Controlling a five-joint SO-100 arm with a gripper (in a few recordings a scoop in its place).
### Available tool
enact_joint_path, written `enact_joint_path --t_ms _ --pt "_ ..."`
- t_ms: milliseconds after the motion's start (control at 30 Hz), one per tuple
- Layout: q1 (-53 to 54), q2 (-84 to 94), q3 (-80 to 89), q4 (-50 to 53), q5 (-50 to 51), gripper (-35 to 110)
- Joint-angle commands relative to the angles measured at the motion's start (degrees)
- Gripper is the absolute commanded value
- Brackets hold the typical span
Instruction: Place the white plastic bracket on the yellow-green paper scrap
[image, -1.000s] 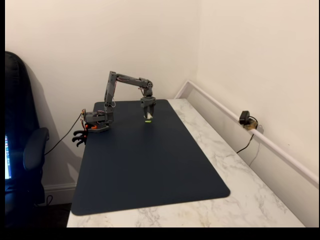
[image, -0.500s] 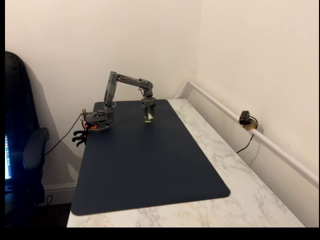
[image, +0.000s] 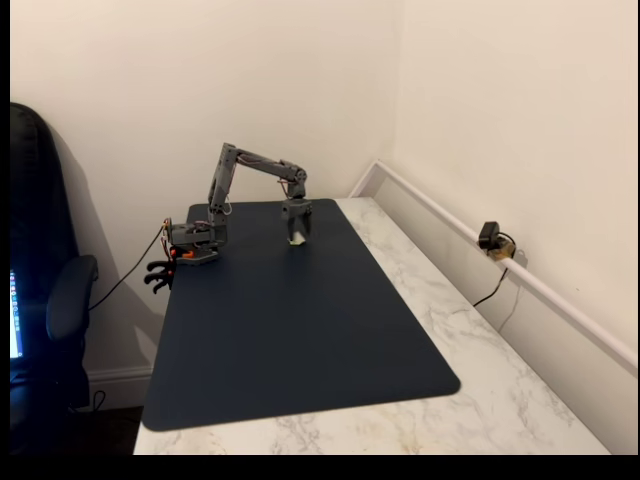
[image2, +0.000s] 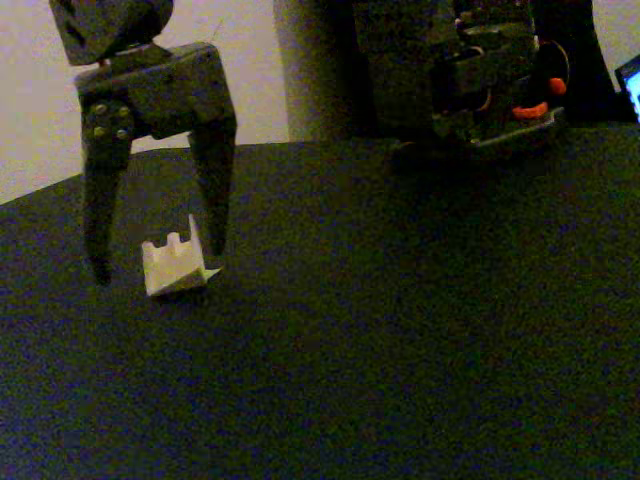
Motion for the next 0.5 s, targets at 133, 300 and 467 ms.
enact_joint_path --t_ms 133,300,467 --pt "-1.0 14.5 -1.1 7.3 2.2 34" --pt "-3.0 23.9 -2.1 11.7 2.7 6" --pt "-7.3 29.9 -0.8 11.3 3.9 0"
